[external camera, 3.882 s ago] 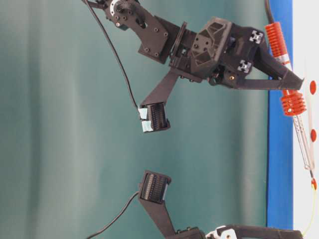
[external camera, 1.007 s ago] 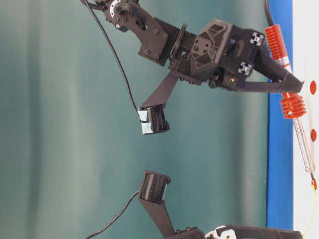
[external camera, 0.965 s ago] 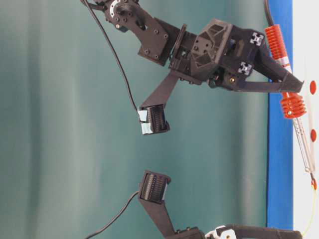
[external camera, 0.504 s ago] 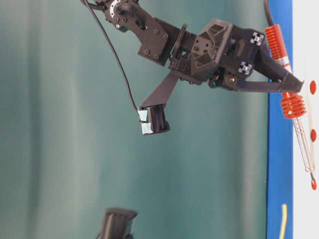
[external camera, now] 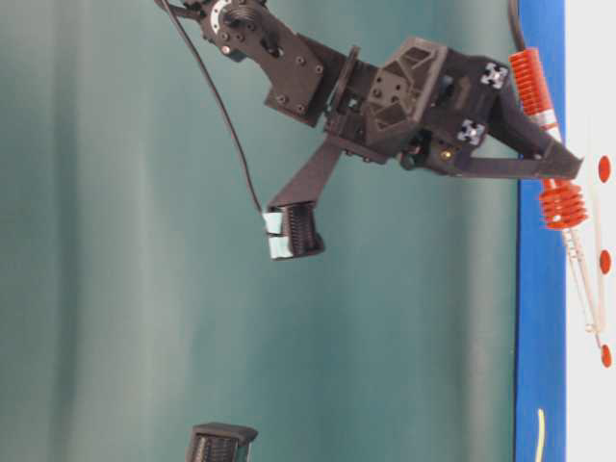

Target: Touch the tip of the soldering iron to the tip of the solder at the mark.

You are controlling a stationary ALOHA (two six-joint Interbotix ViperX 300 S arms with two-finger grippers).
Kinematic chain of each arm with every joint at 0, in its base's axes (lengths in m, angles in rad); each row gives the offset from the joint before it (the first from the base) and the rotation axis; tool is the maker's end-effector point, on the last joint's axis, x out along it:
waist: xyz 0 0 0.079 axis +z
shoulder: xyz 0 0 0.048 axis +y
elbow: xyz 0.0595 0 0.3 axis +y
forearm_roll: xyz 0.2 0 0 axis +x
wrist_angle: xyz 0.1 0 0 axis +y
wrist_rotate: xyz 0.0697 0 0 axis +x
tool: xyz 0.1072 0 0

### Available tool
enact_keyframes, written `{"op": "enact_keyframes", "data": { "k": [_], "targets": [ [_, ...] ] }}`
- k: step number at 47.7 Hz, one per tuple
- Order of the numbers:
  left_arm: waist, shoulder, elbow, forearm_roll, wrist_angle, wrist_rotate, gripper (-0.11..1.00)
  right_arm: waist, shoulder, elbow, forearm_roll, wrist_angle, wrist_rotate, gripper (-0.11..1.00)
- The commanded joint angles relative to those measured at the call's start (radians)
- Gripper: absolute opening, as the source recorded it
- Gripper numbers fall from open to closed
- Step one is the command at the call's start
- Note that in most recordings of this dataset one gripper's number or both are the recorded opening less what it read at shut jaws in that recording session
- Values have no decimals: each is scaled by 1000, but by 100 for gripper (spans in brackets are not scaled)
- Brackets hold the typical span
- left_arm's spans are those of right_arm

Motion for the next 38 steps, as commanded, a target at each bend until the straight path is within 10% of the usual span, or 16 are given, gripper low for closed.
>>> {"op": "enact_keyframes", "data": {
  "k": [1, 38],
  "targets": [
    [-2, -14, -9, -2, -8, 0, 3, -5, -72, 0, -12, -3, 3, 6],
    [-2, -3, -20, -2, -14, -2, 3, -11, -290, 222, -28, -14, 20, 6]
  ]
}}
